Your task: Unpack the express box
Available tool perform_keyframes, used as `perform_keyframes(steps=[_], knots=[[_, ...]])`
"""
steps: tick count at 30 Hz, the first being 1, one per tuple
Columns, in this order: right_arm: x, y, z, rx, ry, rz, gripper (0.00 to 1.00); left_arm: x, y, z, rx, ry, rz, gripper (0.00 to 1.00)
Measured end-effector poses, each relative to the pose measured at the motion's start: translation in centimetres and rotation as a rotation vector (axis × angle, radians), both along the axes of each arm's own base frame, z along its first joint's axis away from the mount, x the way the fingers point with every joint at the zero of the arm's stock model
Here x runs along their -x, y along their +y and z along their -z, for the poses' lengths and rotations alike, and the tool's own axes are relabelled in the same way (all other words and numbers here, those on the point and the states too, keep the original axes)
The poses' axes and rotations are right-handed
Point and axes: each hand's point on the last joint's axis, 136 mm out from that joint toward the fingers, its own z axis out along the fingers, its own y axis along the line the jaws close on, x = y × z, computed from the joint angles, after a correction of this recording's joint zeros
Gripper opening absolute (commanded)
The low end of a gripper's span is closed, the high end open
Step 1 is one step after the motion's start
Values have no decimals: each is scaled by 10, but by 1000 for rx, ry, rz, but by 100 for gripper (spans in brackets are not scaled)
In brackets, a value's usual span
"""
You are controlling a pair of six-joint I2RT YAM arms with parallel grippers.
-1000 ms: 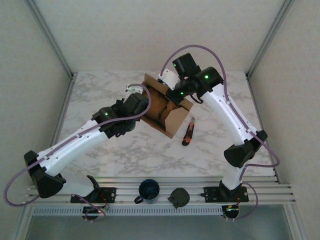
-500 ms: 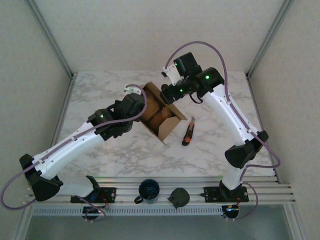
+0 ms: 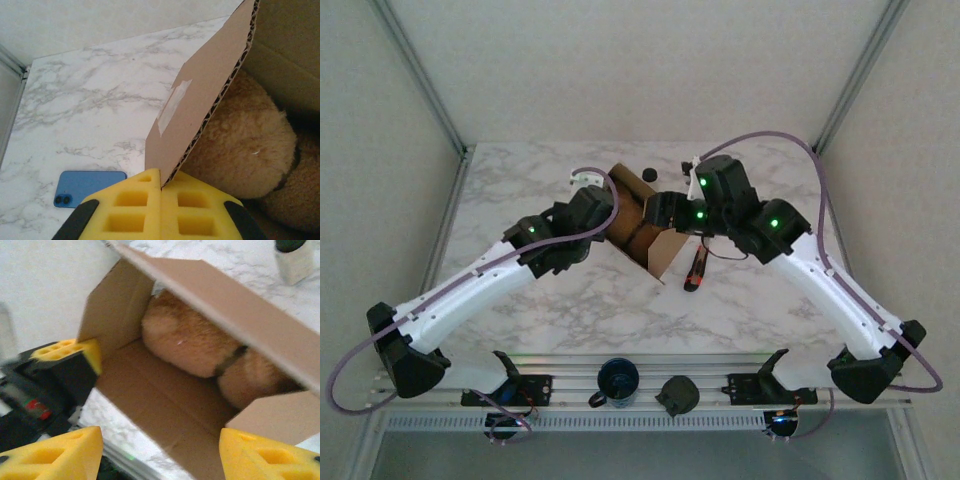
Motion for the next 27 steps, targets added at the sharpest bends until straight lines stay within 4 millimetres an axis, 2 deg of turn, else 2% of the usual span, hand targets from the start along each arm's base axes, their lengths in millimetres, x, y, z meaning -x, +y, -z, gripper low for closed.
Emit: perform_keyframes(steps=[4, 6, 9, 14, 17, 21, 27], knots=[[11, 4, -19, -96, -3, 26, 66, 0, 0, 0, 21, 1, -14, 0], [10, 2, -19, -134, 8, 60, 67, 0, 0, 1, 31, 1, -20, 0], [3, 6, -2, -142, 62, 107, 67, 0, 0, 1, 42, 2, -23, 0], [-19, 36, 44, -95, 157, 141, 69, 1, -2, 2, 67, 9, -25, 0], [-21, 48, 65, -46, 181, 143, 74, 1, -3, 2, 80, 10, -28, 0], [-23, 62, 69, -26, 176, 139, 77, 2, -4, 3, 95, 14, -30, 0], [-37, 74, 79, -12, 173, 167, 77, 3, -6, 1, 113, 17, -23, 0]])
